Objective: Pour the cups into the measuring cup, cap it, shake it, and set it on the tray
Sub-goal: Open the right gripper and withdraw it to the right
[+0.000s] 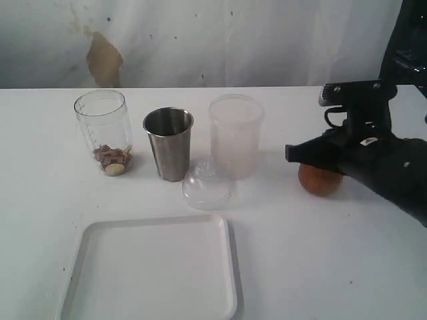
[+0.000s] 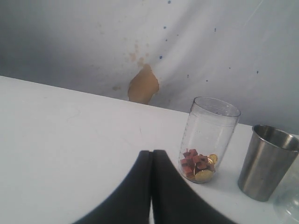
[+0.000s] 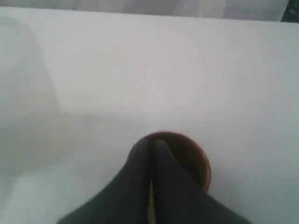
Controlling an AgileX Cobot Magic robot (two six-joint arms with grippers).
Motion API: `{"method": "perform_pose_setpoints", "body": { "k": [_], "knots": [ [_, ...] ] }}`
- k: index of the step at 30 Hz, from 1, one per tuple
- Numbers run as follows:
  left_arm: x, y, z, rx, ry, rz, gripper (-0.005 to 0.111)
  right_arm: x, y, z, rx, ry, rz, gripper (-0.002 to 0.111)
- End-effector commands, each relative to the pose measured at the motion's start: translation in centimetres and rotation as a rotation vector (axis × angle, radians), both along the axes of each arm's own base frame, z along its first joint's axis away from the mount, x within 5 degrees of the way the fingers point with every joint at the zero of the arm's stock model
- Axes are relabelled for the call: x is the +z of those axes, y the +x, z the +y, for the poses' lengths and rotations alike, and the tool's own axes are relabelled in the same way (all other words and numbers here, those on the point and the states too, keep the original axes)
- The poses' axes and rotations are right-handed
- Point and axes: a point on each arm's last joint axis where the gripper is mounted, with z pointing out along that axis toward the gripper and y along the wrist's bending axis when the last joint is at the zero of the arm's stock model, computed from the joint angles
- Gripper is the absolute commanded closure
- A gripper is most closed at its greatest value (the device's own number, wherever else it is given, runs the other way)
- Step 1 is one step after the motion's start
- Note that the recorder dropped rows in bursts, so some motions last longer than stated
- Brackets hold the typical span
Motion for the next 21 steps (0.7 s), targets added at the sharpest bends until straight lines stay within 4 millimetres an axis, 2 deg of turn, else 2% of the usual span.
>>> {"method": "perform_pose_setpoints", "body": {
  "k": [1, 5, 11, 16, 21],
  "knots": [
    [0.2, 0.0, 0.0, -0.001, 0.002, -0.016, 0.107, -1.1, -2.2, -0.5, 0.031, -0.017, 0.077, 0.108],
    [0.2, 0.0, 0.0, -0.001, 0.002, -0.016, 0.107, -2.2, -4.6, -1.0, 0.100, -0.077, 0.142, 0.108],
    [0.2, 0.0, 0.0, -0.001, 0.002, -0.016, 0.107, -3.2, -8.3, -0.9, 0.209, -0.030, 0.277, 0.108],
    [0.2, 0.0, 0.0, -0.001, 0.002, -0.016, 0.107, -2.6, -10.6, -1.9, 0.182, -0.037, 0.206, 0.108],
    [0.2, 0.0, 0.0, -0.001, 0.002, -0.016, 0.107, -1.5, -13.5, -3.5, 0.102, 0.006, 0.045, 0.108]
  ]
}}
